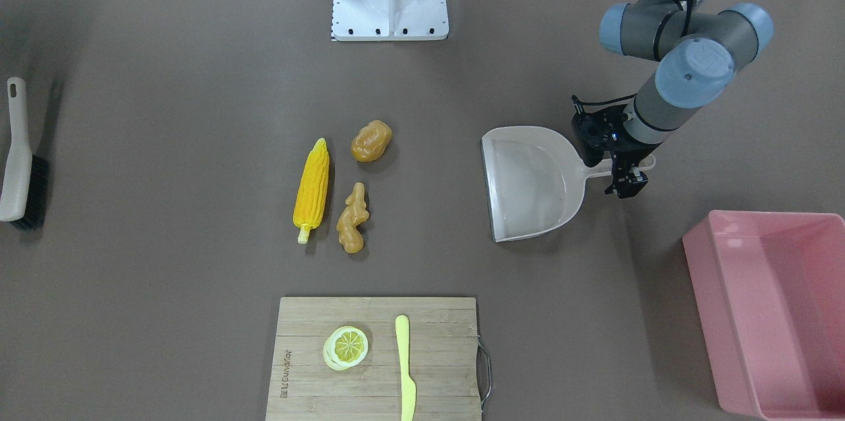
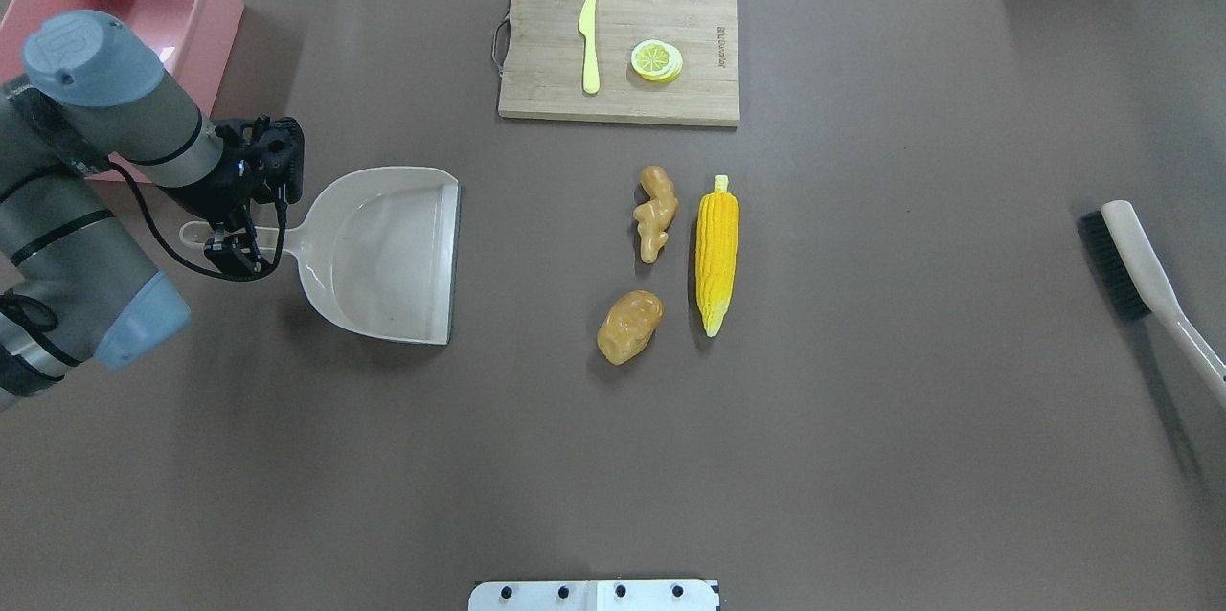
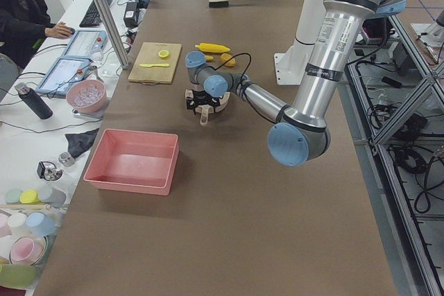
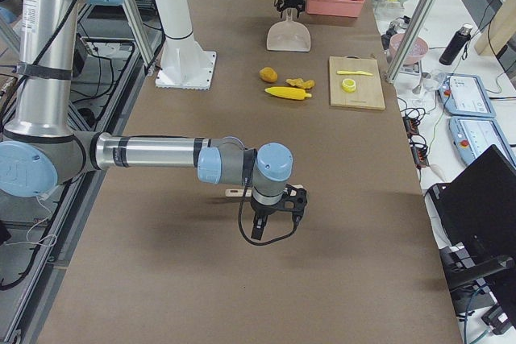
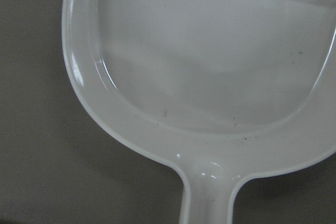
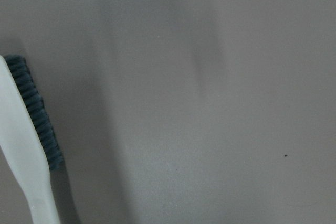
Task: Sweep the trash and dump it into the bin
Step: 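Close the left gripper on the white dustpan handle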
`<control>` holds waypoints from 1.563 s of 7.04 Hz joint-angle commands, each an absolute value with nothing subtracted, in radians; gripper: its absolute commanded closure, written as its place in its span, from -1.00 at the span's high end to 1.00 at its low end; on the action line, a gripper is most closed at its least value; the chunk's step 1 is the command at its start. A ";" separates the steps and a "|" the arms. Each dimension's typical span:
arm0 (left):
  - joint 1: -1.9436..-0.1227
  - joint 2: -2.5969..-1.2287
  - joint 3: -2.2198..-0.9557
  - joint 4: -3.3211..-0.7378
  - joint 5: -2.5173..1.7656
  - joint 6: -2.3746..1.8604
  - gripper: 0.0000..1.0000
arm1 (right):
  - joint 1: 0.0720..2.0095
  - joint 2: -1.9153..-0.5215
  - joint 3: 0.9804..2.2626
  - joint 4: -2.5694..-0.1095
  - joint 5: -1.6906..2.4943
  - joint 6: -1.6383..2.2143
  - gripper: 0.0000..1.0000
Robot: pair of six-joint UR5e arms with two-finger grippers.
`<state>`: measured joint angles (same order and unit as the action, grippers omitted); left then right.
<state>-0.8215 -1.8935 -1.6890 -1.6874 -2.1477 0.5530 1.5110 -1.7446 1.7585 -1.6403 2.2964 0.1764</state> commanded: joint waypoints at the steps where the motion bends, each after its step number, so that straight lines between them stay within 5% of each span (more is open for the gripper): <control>1: -0.789 -1.893 -1.687 -1.687 -2.146 0.557 0.95 | 1.511 -1.744 1.753 -1.640 2.296 0.176 1.00; 9: -0.796 -1.882 -1.654 -1.692 -2.106 0.705 0.86 | 1.511 -1.730 1.753 -1.640 2.298 0.176 1.00; 11: -0.805 -1.867 -1.657 -1.697 -2.108 0.727 0.54 | 1.511 -1.723 1.753 -1.641 2.298 0.176 1.00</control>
